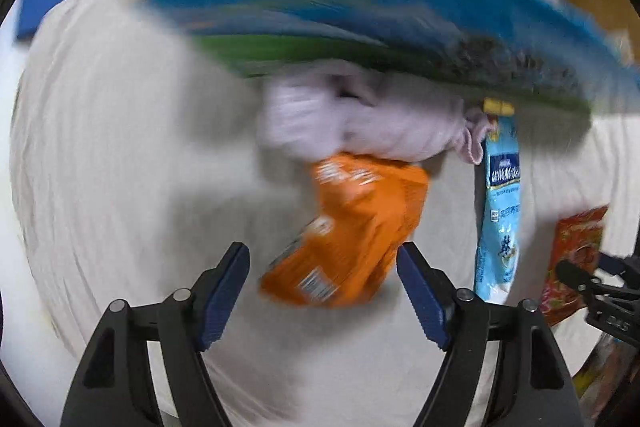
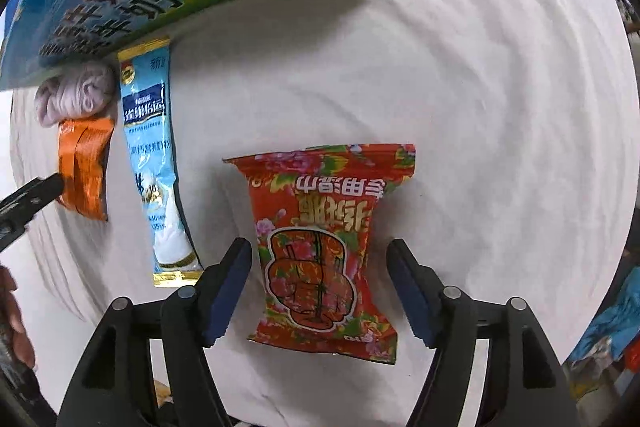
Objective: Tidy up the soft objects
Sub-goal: 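Grasp the orange snack bag with the left gripper while the right grasps the red candy bag, then lift both bags into the box and open both grippers to drop them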
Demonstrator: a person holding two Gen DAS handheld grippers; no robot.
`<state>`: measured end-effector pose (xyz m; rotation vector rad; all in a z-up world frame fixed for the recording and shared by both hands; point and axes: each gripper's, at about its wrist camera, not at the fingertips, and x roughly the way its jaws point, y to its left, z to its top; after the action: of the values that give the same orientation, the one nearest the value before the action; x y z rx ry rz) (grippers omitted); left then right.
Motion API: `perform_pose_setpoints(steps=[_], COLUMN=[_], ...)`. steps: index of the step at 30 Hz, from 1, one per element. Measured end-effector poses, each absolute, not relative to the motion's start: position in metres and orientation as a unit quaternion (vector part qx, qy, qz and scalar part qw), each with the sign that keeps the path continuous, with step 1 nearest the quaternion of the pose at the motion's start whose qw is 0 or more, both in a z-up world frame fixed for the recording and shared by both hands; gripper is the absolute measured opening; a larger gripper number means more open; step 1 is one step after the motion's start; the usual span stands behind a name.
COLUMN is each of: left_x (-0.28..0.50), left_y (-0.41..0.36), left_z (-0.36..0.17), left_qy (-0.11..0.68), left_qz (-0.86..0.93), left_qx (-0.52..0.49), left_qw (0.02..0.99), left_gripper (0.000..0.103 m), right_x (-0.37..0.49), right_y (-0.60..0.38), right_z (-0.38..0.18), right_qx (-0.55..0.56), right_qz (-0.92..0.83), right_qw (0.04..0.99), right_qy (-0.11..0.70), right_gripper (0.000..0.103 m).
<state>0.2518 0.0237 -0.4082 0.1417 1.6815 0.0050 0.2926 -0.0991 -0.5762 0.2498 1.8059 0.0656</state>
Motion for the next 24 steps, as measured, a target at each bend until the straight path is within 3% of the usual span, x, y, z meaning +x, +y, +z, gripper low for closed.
perform_pose_setpoints(steps=[3, 7, 8, 10, 18, 24], left_x=[0.262, 0.264, 0.257, 0.253, 0.218, 0.227], left_y=[0.014, 0.011, 0.012, 0.019, 0.042, 0.032], left_z=[-0.43, -0.431, -0.43, -0.429, -0.439, -0.433], left_qy=[0.753, 0.749, 0.751, 0.756, 0.77, 0.764], left_qz=[-0.006, -0.007, -0.007, -0.004, 0.006, 0.012], left_qx=[0.093, 0.067, 0.048, 0.015, -0.079, -0.051], left_qw=[0.651, 0.66, 0.659, 0.654, 0.633, 0.643], left_gripper=[0.074, 0.056, 0.056, 0.055, 0.057, 0.055], right_x=[0.292, 0.291, 0.289, 0.282, 0.263, 0.26], right_y=[-0.103, -0.077, -0.073, -0.072, -0.06, -0.042], right_z=[-0.584, -0.591, -0.59, -0.589, -0.596, -0.603], right_qx=[0.107, 0.089, 0.086, 0.084, 0.087, 0.056], right_qz=[0.014, 0.005, -0.001, -0.01, -0.007, -0.017], right_qw=[0.603, 0.607, 0.611, 0.619, 0.598, 0.604], right_qy=[0.791, 0.79, 0.787, 0.78, 0.797, 0.794], right_gripper=[0.072, 0.069, 0.058, 0.052, 0.053, 0.051])
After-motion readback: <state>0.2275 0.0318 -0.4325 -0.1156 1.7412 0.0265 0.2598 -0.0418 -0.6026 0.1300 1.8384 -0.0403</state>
